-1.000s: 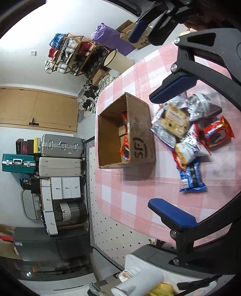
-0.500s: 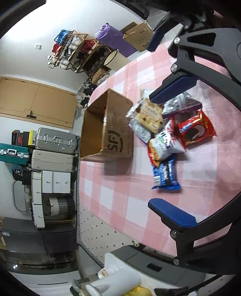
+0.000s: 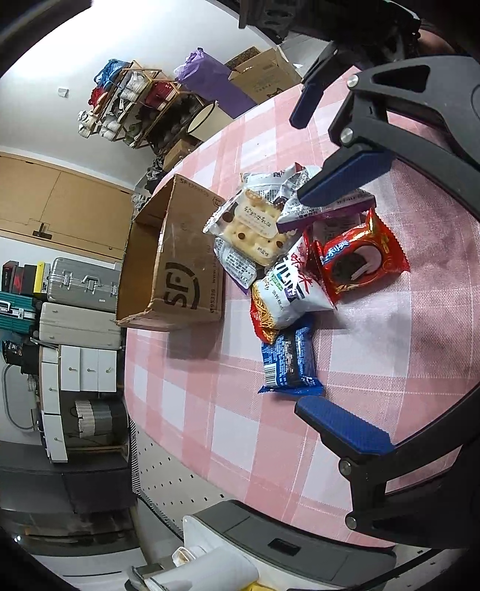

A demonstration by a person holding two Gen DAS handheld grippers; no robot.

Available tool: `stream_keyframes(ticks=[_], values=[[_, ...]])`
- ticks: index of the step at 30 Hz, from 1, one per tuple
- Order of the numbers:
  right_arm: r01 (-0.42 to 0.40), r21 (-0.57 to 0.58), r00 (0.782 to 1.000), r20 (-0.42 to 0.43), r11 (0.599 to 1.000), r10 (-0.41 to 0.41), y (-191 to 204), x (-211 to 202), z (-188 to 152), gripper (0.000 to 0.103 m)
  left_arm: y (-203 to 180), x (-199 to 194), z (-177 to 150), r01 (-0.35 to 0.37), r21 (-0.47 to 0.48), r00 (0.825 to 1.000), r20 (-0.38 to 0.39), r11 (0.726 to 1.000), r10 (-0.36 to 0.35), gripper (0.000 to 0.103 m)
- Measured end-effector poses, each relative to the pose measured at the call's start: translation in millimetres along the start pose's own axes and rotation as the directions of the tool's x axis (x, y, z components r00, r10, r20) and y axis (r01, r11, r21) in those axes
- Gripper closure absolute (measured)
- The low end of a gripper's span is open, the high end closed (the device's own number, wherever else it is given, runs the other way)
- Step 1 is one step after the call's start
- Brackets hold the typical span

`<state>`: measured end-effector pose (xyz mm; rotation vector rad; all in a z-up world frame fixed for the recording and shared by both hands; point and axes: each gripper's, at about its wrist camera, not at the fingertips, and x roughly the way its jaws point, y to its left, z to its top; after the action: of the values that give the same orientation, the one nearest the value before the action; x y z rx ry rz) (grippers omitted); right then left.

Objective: Organize snacks
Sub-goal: 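Move the right tool back to the pile and grasp the white printed bag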

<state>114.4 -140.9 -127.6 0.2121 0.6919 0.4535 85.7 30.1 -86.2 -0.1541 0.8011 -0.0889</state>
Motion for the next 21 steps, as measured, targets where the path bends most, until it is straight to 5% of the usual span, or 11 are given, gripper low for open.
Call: stream_keyframes(ticks=[4,7,18,21], values=[[-0.016,0.016,1.000,-0.027,1.000,0.016,-4.7,11.3,-0.2,0.003,4.7,8.0,-5.4,0.004,-0.010,1.000,-0.017,1.000,-0.004,0.001],[-0.027,0.028,0.997,-0.065,0.999,0.029,-7.9,25.6,-1.1,0.014,8.6,12.9,-9.4,0.003,-0.014,0.999,-0.032,1.000,-0.003,0.001],[-0.035,0.014,0.995,-0.095,0.999,0.036,-5.7,52.8,2.4,0.014,21.6,22.4,-18.7,-0.006,-0.039,0.999,-0.049,0.999,0.004,0.001],[-0.048,0.018,0.992,-0.117,0.999,0.050,-6.1,61.5,3.3,0.022,23.6,22.6,-21.6,-0.010,-0.039,0.999,-0.053,0.999,0.008,0.001]])
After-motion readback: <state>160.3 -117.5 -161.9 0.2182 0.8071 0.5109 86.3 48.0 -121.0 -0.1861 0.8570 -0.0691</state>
